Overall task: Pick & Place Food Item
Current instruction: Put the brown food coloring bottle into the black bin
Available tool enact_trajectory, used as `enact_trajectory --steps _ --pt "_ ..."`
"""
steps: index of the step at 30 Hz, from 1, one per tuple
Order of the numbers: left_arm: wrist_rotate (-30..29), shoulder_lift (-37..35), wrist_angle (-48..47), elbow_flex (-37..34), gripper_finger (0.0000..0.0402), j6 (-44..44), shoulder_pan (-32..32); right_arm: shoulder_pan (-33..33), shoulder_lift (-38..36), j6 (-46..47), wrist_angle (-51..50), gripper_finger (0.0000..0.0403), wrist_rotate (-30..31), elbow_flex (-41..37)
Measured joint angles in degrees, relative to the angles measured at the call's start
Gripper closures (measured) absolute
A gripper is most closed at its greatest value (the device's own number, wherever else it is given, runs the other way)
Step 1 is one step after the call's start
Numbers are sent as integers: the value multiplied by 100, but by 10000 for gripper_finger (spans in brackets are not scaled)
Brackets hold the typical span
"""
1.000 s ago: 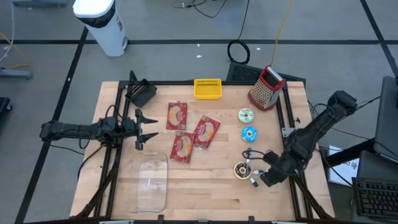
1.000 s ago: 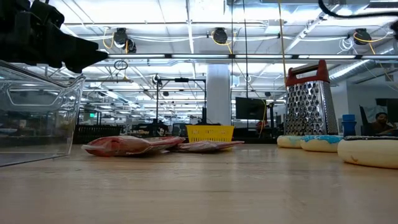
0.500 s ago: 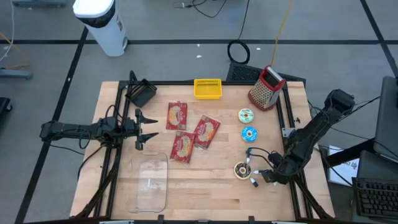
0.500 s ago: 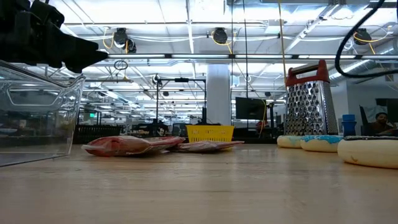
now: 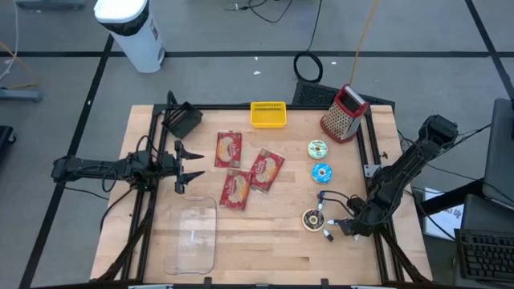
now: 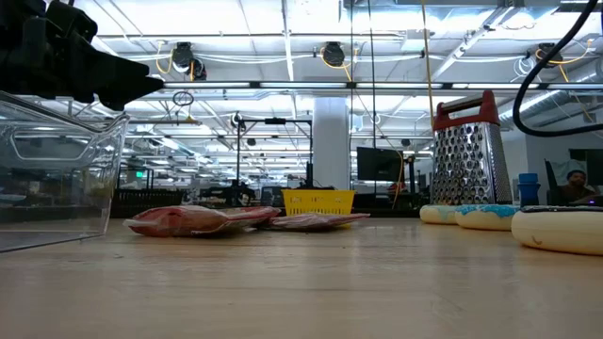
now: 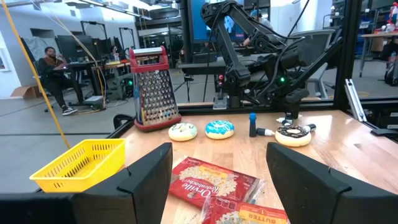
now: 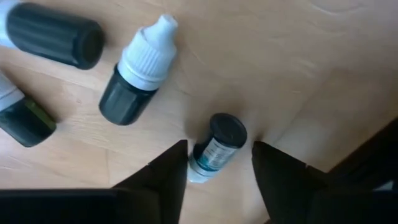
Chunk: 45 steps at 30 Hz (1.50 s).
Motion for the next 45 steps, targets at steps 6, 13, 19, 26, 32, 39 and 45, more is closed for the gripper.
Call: enact_trajectory --steps 6,13,19,26,32,39,45 --pt "1 0 1 0 144 0 0 1 4 -86 -4 310 54 -2" --pt "0 -1 1 0 144 0 0 -1 0 -439 52 340 467 0" --pt "1 -1 1 1 144 0 0 -14 -191 -989 389 324 593 -24" --pt "-2 0 1 2 144 0 -2 -10 -587 -1762 1192 336 964 -20" --pt "1 0 1 0 144 -1 0 -33 -654 -3195 1956 330 1699 -13" --pt "-1 0 0 0 144 0 -1 -293 -654 -5421 2580 333 2786 -11" --pt "-1 -1 1 0 144 0 -1 -669 -651 -7194 3563 332 3376 -9"
